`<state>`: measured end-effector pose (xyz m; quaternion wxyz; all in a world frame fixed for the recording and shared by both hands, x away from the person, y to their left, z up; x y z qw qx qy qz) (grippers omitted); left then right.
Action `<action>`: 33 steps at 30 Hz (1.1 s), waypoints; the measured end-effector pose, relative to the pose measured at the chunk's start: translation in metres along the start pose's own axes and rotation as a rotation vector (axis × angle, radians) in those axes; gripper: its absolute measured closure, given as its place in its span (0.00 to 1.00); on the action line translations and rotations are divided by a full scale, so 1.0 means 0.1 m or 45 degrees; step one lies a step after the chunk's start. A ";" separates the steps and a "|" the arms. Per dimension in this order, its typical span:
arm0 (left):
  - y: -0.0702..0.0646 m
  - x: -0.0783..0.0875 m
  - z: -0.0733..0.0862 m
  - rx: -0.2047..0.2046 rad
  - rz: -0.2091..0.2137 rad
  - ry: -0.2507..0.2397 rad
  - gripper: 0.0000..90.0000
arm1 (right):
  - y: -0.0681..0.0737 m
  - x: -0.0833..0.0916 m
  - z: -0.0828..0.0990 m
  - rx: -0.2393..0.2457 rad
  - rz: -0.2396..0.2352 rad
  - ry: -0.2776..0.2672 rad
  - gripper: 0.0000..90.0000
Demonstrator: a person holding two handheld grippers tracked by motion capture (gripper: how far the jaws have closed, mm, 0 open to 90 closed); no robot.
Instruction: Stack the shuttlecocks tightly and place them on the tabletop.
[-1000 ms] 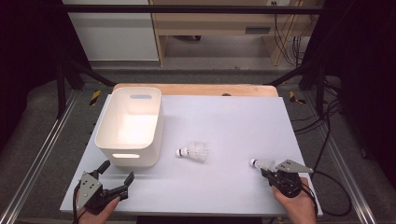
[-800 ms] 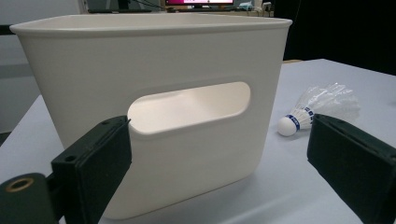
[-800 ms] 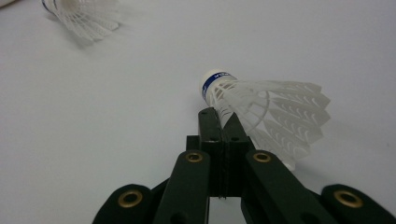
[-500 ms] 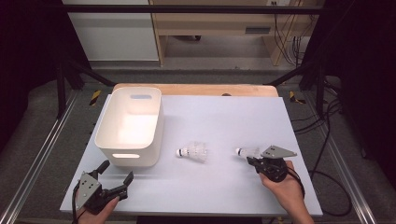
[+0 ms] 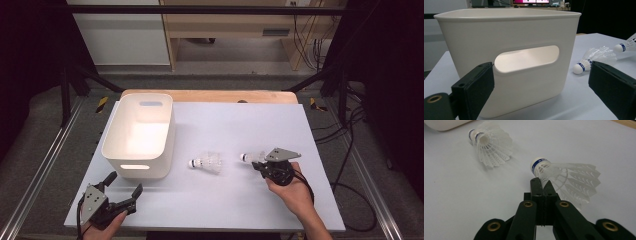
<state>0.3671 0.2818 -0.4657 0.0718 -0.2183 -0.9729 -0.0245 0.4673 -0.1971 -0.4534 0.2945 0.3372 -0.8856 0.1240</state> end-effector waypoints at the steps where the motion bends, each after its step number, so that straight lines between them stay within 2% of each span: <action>1: 0.00 0.00 0.00 0.002 0.000 -0.001 0.07 | 0.01 -0.01 -0.02 0.005 -0.007 -0.001 1.00; 12: 0.00 0.01 -0.01 0.008 -0.001 -0.009 0.06 | 0.02 -0.06 -0.05 0.028 -0.028 0.010 1.00; 33: 0.01 0.01 -0.01 0.011 -0.004 -0.013 0.06 | 0.14 -0.18 -0.15 0.087 -0.077 0.018 1.00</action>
Point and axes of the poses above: each handheld gripper's, and its own axes: x roughly backward along the jaws, z roughly out of its underside, y roughly to its left, the point moved 1 cm from there along -x, roughly forward along the jaws, and after that the axes turned 1 degree about y, right-handed, at the moved point
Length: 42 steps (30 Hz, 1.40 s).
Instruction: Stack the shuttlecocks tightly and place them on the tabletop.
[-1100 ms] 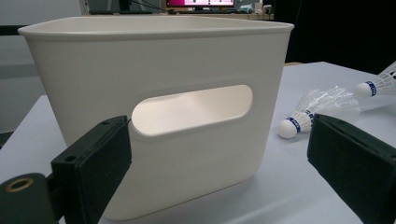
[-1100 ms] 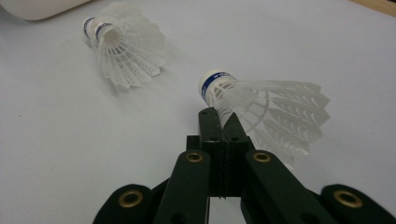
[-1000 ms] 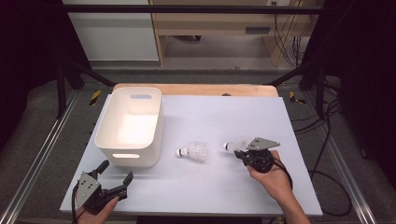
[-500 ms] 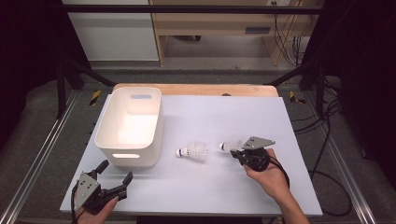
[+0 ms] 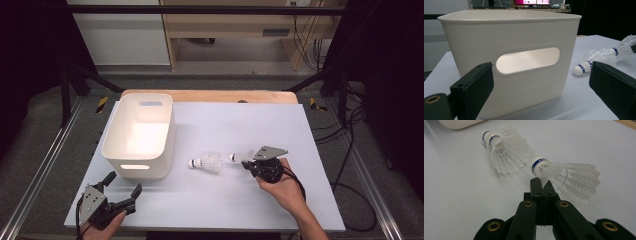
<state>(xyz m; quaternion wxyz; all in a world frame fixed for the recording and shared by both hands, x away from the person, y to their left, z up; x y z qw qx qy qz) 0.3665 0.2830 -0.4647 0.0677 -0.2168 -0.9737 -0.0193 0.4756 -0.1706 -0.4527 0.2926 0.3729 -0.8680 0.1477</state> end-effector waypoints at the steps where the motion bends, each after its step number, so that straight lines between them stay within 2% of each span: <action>1: 0.00 0.00 0.00 -0.001 0.000 -0.001 0.06 | 0.00 0.00 0.00 -0.001 -0.002 0.000 1.00; 27: -0.01 0.00 0.00 0.000 0.003 -0.001 0.06 | 0.16 -0.13 -0.07 0.052 -0.070 0.010 1.00; 42: 0.00 0.00 0.00 -0.001 0.003 0.001 0.06 | 0.28 -0.34 -0.16 0.062 -0.162 -0.015 1.00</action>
Point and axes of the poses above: each handheld gripper's, and its own axes: x roughly backward along the jaws, z roughly out of its underside, y roughly to its left, the point moved 1 cm from there along -x, roughly forward along the jaws, and after that the axes turned 1 degree about y, right-handed, at the moved point
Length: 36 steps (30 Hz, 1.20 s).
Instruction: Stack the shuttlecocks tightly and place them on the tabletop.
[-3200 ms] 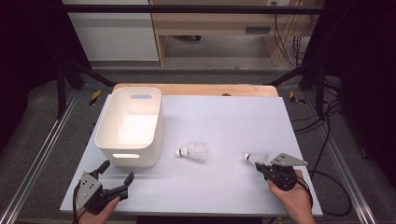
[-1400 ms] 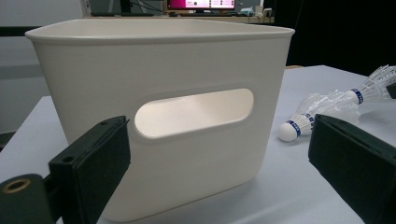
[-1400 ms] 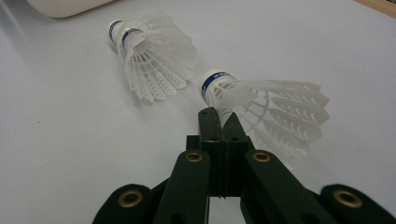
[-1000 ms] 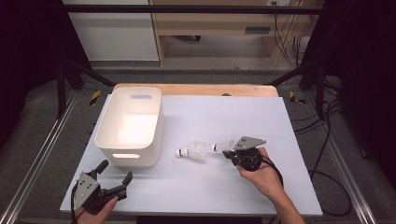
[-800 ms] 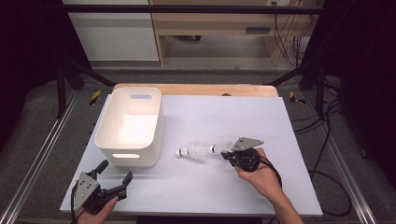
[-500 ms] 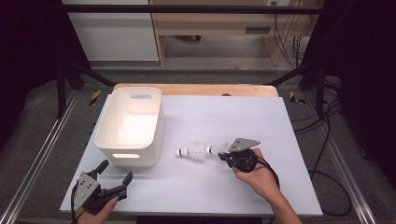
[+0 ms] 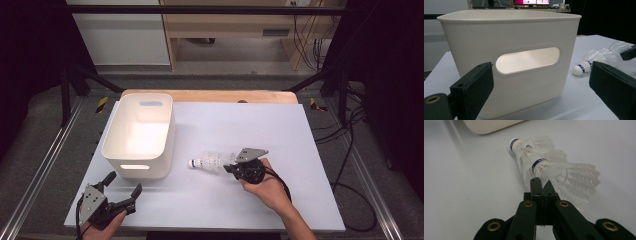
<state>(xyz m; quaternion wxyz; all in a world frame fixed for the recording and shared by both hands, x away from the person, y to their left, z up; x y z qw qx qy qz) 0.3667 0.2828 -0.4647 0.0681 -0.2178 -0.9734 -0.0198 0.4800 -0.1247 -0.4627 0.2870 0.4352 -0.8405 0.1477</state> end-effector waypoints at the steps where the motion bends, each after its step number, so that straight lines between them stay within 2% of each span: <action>1: 0.00 0.00 0.00 -0.001 0.000 0.000 0.06 | 0.00 -0.03 0.00 -0.002 -0.007 0.003 1.00; 13: 0.00 0.00 0.00 0.000 0.001 0.002 0.06 | 0.03 -0.17 -0.03 -0.010 -0.050 -0.006 1.00; 29: 0.00 0.00 0.00 0.002 0.003 0.001 0.06 | 0.03 -0.22 -0.04 -0.009 -0.060 -0.003 1.00; 36: 0.00 0.00 0.00 0.002 0.003 0.000 0.06 | 0.05 -0.25 -0.04 0.011 -0.057 0.013 1.00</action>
Point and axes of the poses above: each handheld gripper's, and its own axes: x roughly backward along the jaws, z roughly out of its underside, y roughly to its left, the point moved 1 cm from there along -x, roughly forward along the jaws, and after that the axes turned 1 degree about y, right-handed, at the moved point
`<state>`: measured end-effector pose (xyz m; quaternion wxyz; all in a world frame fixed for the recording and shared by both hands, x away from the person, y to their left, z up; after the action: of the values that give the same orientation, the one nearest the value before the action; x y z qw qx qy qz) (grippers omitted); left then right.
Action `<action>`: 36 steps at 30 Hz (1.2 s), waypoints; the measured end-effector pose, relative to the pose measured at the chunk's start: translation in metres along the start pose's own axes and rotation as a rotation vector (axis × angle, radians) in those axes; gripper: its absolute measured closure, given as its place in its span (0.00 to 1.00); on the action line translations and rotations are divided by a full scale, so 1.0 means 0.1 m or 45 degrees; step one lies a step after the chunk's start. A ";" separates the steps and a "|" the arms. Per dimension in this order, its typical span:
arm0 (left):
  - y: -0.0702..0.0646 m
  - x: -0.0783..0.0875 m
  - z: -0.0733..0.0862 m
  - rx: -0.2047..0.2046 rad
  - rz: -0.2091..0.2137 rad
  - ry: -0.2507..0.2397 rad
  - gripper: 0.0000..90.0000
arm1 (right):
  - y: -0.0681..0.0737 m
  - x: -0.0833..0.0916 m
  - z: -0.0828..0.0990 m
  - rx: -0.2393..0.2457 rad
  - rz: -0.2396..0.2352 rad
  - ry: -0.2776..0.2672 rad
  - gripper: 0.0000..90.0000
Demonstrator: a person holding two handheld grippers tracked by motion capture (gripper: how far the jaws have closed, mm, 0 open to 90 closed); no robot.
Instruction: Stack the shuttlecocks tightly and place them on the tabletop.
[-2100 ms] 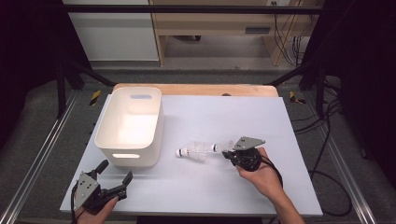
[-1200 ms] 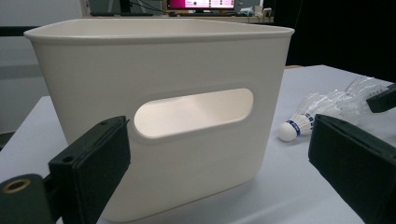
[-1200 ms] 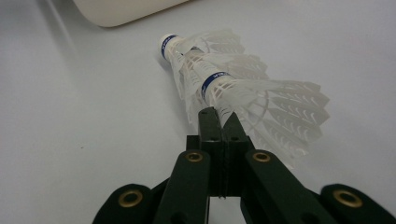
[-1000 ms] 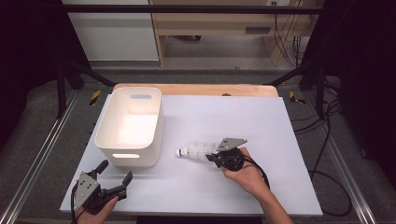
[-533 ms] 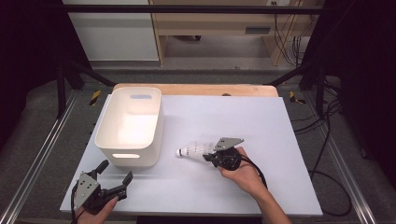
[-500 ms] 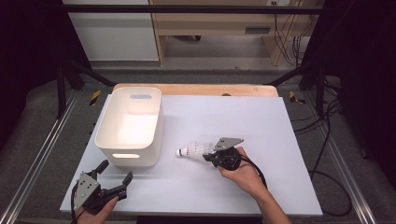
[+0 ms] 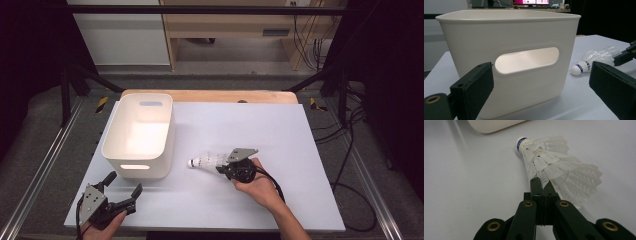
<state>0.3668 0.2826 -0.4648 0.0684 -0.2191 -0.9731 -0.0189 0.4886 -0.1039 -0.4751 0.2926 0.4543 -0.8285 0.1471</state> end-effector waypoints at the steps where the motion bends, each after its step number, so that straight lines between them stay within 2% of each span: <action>1: 0.00 0.00 0.00 0.000 0.000 0.000 0.06 | 0.00 0.00 0.00 0.000 0.000 0.000 1.00; 23: 0.00 0.00 0.00 0.001 -0.001 -0.001 0.06 | 0.03 -0.03 0.03 0.050 0.018 0.053 0.99; 32: 0.00 0.00 0.00 0.001 0.002 0.000 0.06 | 0.06 0.00 0.04 0.053 0.050 0.094 0.82; 33: 0.00 0.00 0.00 0.001 0.003 0.001 0.06 | 0.07 0.01 0.04 0.050 0.056 0.101 0.76; 36: -0.01 0.00 0.00 0.001 0.004 0.001 0.06 | 0.08 0.01 0.05 0.053 0.058 0.110 0.73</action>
<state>0.3670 0.2819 -0.4649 0.0687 -0.2205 -0.9728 -0.0186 0.4796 -0.1027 -0.4777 0.3152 0.4345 -0.8220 0.1904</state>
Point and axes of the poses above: each handheld gripper's, and its own axes: x roughly backward along the jaws, z roughly out of its underside, y roughly to its left, the point moved 1 cm from there along -x, roughly forward along the jaws, and after that the axes turned 1 degree about y, right-handed, at the moved point
